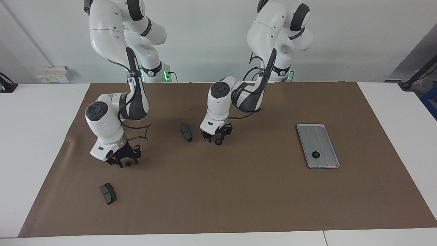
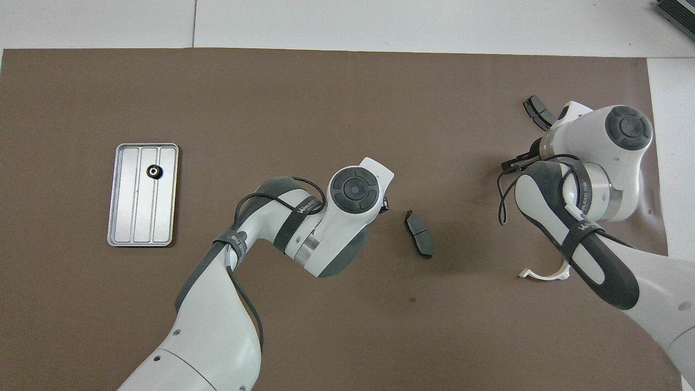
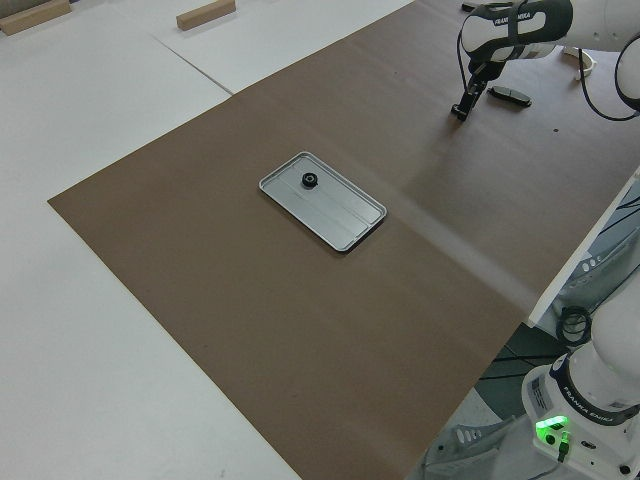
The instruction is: Pick bearing gear from pile to tray
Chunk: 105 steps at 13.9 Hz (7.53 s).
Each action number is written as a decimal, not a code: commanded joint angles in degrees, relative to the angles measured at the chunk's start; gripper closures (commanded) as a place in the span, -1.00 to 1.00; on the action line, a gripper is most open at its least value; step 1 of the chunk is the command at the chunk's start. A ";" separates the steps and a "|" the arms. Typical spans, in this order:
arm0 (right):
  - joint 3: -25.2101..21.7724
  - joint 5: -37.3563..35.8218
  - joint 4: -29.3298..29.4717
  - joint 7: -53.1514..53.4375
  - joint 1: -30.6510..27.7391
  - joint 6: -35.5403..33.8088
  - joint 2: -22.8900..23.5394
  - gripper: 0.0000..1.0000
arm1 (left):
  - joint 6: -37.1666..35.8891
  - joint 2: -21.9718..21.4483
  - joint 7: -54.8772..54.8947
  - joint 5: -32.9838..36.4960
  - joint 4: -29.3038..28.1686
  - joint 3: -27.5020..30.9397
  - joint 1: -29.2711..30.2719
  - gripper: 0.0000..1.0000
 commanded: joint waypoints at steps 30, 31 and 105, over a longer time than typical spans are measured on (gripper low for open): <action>0.29 3.00 -0.48 -0.62 -1.32 -2.03 -0.34 0.07 | -12.91 -2.35 22.65 2.02 6.53 1.41 19.41 0.95; 0.29 3.00 -0.48 -0.54 -1.32 -1.94 -0.34 0.08 | -12.92 -3.23 27.31 2.02 5.14 1.32 22.49 0.94; 2.14 2.21 1.10 24.18 4.84 -9.77 -10.19 -1.00 | -3.43 1.50 -4.10 2.73 4.95 1.58 0.81 0.07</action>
